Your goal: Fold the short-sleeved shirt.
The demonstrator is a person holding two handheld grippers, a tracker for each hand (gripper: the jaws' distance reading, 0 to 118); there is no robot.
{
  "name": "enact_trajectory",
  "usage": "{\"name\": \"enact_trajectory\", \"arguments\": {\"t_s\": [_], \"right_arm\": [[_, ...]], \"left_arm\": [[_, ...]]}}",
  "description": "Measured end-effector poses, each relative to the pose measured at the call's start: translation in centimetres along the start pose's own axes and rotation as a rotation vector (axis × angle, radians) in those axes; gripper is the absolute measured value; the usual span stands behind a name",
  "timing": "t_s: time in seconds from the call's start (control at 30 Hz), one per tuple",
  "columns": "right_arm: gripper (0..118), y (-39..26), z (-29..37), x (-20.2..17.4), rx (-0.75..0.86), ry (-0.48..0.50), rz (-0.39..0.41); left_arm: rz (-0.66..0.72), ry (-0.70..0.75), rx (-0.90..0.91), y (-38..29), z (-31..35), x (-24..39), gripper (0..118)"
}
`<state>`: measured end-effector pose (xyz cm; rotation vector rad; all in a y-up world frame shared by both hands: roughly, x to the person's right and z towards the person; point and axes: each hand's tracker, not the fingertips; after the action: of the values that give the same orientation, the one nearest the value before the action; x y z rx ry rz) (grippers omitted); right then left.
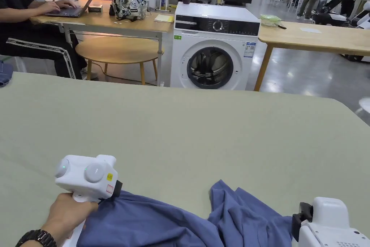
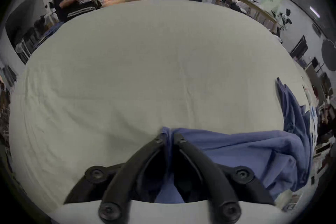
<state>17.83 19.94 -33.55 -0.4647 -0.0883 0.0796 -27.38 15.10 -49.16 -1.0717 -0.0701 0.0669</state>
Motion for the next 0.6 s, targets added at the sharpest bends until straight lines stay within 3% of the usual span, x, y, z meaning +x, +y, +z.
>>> {"name": "enact_trajectory", "arguments": {"t_s": [0.2, 0.3, 0.4, 0.5, 0.53, 0.6], "right_arm": [[0, 1.2, -1.8, 2.8, -0.077, 0.011, -0.047], [0, 2.2, -4.1, 3.8, -0.182, 0.066, -0.062], [22, 2.7, -6.7, 4.2, -0.279, 0.113, -0.069], [74, 2.4, -10.2, 4.3, -0.394, 0.162, -0.063], [82, 2.1, -11.1, 4.3, -0.423, 0.161, -0.075], [82, 1.6, -12.6, 3.9, -0.5, 0.133, -0.088]], "left_arm": [[0.01, -0.069, 0.129, -1.2, 3.8, -0.2, 0], [0.028, -0.092, 0.193, -2.5, 6.8, -0.2, 0], [0.021, -0.096, 0.223, -4.0, 8.4, -0.1, 0], [0.013, -0.091, 0.241, -5.5, 9.7, 0.1, 0], [0.015, -0.091, 0.242, -5.9, 10.0, 0.0, 0], [0.032, -0.098, 0.246, -6.7, 10.5, -0.1, 0]]}}
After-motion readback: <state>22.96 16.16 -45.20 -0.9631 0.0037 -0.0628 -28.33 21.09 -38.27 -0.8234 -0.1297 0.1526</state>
